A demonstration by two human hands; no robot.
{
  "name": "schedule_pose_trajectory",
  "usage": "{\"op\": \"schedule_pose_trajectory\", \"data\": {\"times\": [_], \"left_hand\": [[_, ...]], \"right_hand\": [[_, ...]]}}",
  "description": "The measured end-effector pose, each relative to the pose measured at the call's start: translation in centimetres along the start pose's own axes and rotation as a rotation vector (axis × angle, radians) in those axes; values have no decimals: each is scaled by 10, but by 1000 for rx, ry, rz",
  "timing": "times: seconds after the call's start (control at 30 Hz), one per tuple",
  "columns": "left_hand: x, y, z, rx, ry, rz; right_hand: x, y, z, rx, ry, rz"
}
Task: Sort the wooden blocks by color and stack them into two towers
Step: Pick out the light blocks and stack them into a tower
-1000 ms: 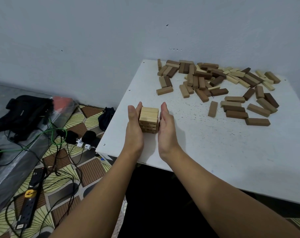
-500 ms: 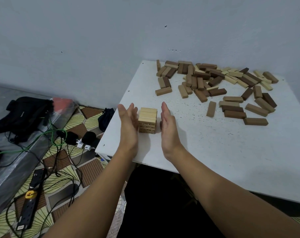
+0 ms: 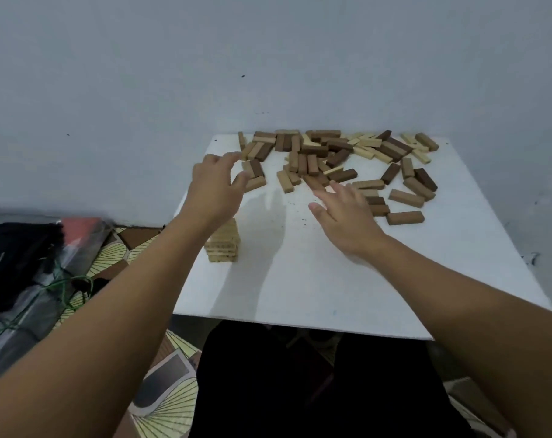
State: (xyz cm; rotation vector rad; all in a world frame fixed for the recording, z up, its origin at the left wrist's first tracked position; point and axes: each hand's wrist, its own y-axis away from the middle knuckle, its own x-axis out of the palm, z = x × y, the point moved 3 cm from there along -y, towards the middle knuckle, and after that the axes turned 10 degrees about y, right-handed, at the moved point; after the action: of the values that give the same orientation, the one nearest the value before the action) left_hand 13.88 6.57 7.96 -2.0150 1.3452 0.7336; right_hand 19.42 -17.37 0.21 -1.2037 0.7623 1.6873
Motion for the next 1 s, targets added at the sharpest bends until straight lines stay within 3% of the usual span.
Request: {"op": "schedule_pose_trajectory", "data": {"times": [0.13,0.33,0.43,0.67,0.87,1.0], "left_hand": [[57,-4,-51,91,-111,147],[152,-16,-78,99,-155,229],[188,-28,-71,48,-203,179],[221,-50,-56,-53,-129,7],[219,-43,-50,31,-30,-105],[218,-43,-48,-20,-63,-109]], "right_hand": [[-15,2,-42,46,102,-15],[-24,-3,-108,129,191,-20],[-14,-9,-137,141,237,10],[-2,-26,-142,60,312,-117],[0,-43,-140,-25,159,-79],[-16,-48,-143,-13,-7,-232]]}}
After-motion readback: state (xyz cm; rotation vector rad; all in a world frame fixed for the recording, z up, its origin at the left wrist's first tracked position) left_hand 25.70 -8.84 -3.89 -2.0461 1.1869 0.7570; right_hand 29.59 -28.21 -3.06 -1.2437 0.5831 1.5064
